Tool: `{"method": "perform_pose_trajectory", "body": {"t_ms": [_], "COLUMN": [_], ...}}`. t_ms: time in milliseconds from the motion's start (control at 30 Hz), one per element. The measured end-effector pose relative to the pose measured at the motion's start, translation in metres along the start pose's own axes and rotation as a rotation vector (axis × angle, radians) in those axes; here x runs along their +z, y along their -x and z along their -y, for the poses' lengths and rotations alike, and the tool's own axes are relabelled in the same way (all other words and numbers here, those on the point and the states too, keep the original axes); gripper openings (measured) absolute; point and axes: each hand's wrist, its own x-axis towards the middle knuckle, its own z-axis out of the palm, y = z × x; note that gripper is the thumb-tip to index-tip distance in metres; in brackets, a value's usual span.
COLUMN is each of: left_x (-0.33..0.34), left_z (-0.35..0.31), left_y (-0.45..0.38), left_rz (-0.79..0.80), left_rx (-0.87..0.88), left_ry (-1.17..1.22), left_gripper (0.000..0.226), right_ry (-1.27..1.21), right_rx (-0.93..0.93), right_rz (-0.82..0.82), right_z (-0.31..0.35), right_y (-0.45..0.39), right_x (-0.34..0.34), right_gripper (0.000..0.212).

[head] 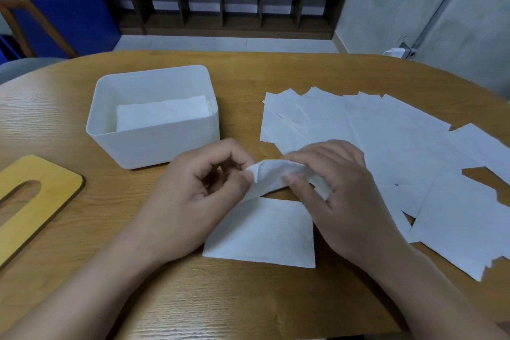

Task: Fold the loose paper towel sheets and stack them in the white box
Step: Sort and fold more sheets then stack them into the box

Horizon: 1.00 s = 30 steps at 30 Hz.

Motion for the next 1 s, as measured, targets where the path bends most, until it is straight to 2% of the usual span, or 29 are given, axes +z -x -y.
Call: {"method": "perform_pose_trajectory", "body": {"t_ms": [133, 200, 267, 400, 467, 567, 700, 833, 1000], "left_x": [-0.004, -0.002, 0.000, -0.003, -0.006, -0.010, -0.012, -0.013, -0.021], "left_z": [0.000, -0.004, -0.006, -0.010, -0.005, 0.005, 0.000, -0.001, 0.001], "left_y": [0.003, 0.003, 0.002, 0.002, 0.003, 0.007, 0.011, 0.011, 0.011], "left_rz": [-0.059, -0.055, -0.074, -0.085, -0.060, -0.014, 0.093, 0.135, 0.102], "left_rx": [-0.070, -0.108, -0.152, -0.229, -0.235, -0.215, -0.271, -0.283, -0.227], "left_ry": [0.192, 0.287, 0.323, 0.314, 0.192, -0.127, -0.253, -0.453, -0.504], "left_gripper": [0.015, 0.024, 0.030, 0.024, 0.020, 0.016, 0.018, 0.026, 0.037], "right_ry": [-0.250, -0.357, -0.456, -0.580, -0.565, -0.458, -0.260, -0.022, 0.016], "right_rx": [0.161, 0.212, 0.258, 0.371, 0.389, 0.394, 0.351, 0.241, 0.205], "right_rz": [-0.008, 0.028, 0.069, 0.172, 0.244, 0.313, 0.395, 0.386, 0.364], "right_z": [0.012, 0.021, 0.027, 0.031, 0.029, 0.026, 0.024, 0.018, 0.014], "right_y": [-0.002, -0.003, -0.003, -0.004, -0.004, -0.002, 0.003, 0.006, 0.003], "right_x": [-0.011, -0.018, -0.022, -0.028, -0.028, -0.027, -0.026, -0.019, -0.025], "right_gripper": [0.011, 0.007, 0.009, 0.016, 0.017, 0.017, 0.024, 0.032, 0.040]}}
